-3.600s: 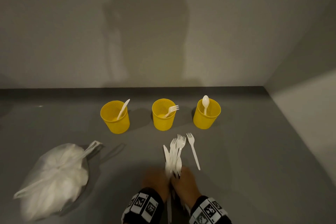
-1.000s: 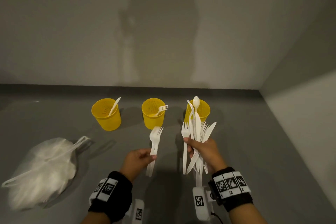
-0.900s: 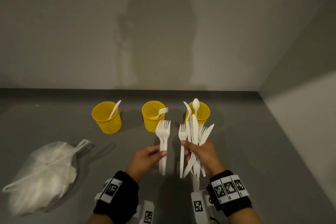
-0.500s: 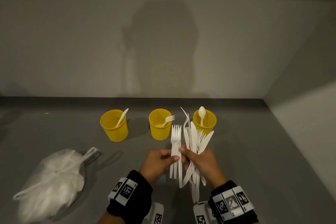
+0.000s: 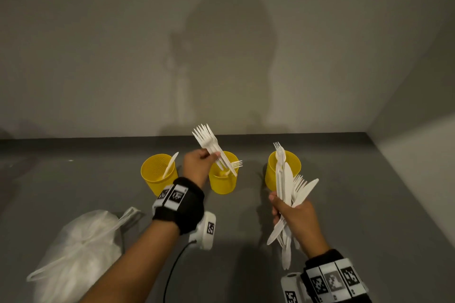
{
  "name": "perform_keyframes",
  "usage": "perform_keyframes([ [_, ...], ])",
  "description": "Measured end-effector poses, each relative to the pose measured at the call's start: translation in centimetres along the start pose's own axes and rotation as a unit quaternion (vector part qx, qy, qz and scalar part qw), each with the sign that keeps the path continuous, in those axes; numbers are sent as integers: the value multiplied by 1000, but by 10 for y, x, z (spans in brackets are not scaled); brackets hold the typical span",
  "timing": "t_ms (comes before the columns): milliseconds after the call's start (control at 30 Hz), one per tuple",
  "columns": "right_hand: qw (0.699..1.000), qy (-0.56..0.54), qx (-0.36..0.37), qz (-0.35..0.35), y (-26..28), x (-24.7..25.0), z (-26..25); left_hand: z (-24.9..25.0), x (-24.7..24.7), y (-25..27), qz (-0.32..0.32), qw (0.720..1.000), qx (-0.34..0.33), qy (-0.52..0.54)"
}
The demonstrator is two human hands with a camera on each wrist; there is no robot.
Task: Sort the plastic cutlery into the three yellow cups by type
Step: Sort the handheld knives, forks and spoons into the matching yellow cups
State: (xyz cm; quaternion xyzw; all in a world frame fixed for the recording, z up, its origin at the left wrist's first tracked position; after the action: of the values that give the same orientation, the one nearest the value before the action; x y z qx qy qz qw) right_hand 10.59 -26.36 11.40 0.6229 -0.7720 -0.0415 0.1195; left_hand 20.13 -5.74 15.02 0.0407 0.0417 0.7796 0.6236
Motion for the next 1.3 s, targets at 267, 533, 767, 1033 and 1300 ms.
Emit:
perform_keyframes([
  [267, 999, 31, -8, -2, -11, 0, 8, -30, -20, -40, -12, 974, -4, -227],
  [533, 999, 40, -8, -14, -15, -4, 1, -36, -16, -36, -22, 931, 42, -361],
  [767, 997, 76, 12, -19, -14, -12, -2, -18, -21, 0, -31, 983, -51, -176],
  [1033, 990, 114, 63, -57, -8, -22, -3, -23, -49, 37, -152, 987, 32, 44],
  [1300, 993, 31, 18, -114, -5, -18, -4, -4, -34, 22, -125, 988, 32, 83],
])
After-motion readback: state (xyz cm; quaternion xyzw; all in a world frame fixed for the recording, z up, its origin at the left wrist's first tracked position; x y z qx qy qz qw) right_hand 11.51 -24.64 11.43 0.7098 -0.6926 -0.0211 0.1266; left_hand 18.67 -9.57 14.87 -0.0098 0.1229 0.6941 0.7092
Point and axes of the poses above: each hand's wrist, its own y-axis away from the middle knuckle, its own x-axis out of the back of the hand, z = x × y, the point moved 2 cm from there along -y, towards the middle knuckle, and after that the axes turned 10 degrees about y, right-handed, at the moved point
